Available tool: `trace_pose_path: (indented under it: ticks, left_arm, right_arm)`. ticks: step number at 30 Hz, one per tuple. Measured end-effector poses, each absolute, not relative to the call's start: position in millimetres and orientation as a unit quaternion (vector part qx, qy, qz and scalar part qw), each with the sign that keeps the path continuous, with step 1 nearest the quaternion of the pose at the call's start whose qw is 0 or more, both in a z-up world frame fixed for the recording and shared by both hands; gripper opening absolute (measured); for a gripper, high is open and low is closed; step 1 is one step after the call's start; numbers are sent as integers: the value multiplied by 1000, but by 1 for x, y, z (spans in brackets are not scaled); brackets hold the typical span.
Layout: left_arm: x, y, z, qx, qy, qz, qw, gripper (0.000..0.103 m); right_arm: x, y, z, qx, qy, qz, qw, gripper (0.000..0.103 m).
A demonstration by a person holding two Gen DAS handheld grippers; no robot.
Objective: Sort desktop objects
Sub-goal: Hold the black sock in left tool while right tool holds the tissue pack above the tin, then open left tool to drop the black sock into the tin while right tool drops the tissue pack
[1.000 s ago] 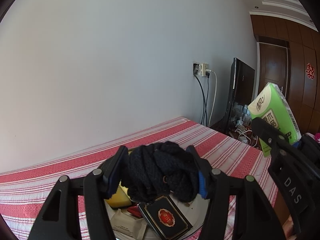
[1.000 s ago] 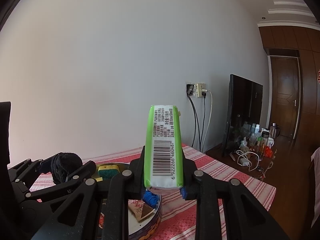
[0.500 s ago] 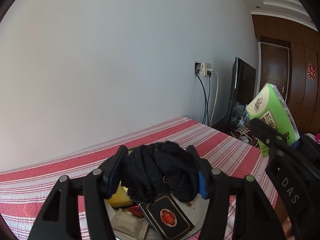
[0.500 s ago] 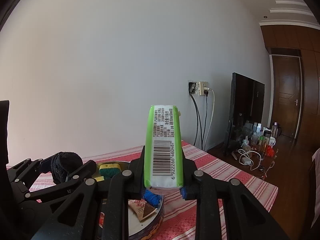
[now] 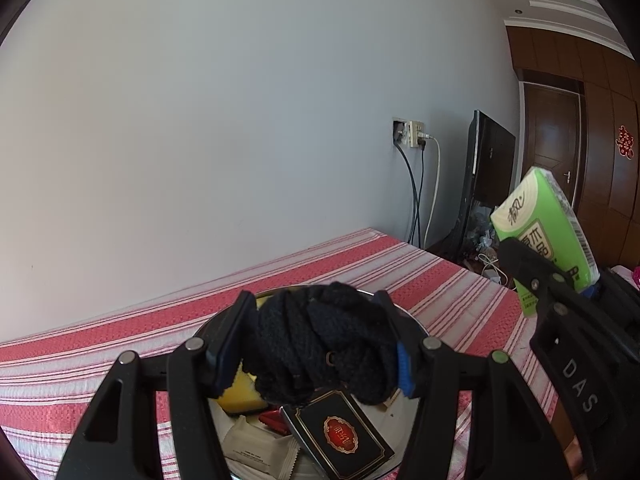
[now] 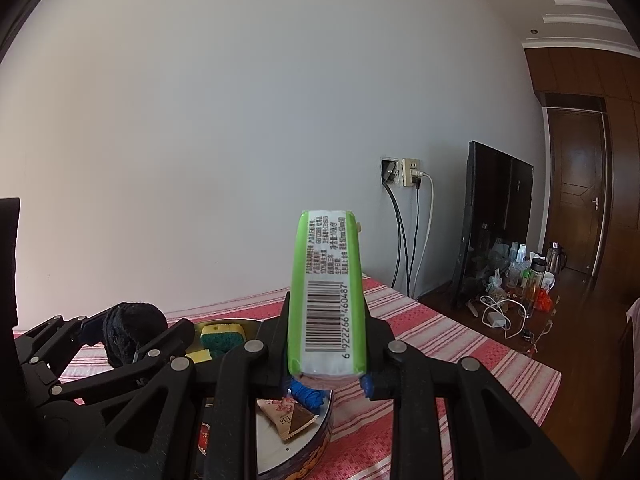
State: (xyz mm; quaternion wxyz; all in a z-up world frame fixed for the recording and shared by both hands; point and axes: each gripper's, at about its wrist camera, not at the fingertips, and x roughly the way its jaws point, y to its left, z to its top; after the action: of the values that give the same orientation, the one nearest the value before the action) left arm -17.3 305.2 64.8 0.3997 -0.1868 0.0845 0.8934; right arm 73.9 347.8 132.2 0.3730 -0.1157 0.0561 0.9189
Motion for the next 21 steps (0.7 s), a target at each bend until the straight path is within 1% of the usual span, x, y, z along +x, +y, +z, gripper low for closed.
trace_pose_path:
  ticks: [7, 15, 21]
  left_arm:
    - [-25, 310, 57, -196, 90, 897, 387, 60]
    - [-38, 314, 43, -215, 95, 900, 366, 60]
    - [-39, 325, 31, -222, 118, 902, 352, 61]
  right_arm:
    - [62, 351, 129, -120, 55, 920, 368, 27]
    - [35, 369, 106, -160, 71, 918, 356, 27]
    - [24, 376, 93, -181, 79, 917, 347, 27]
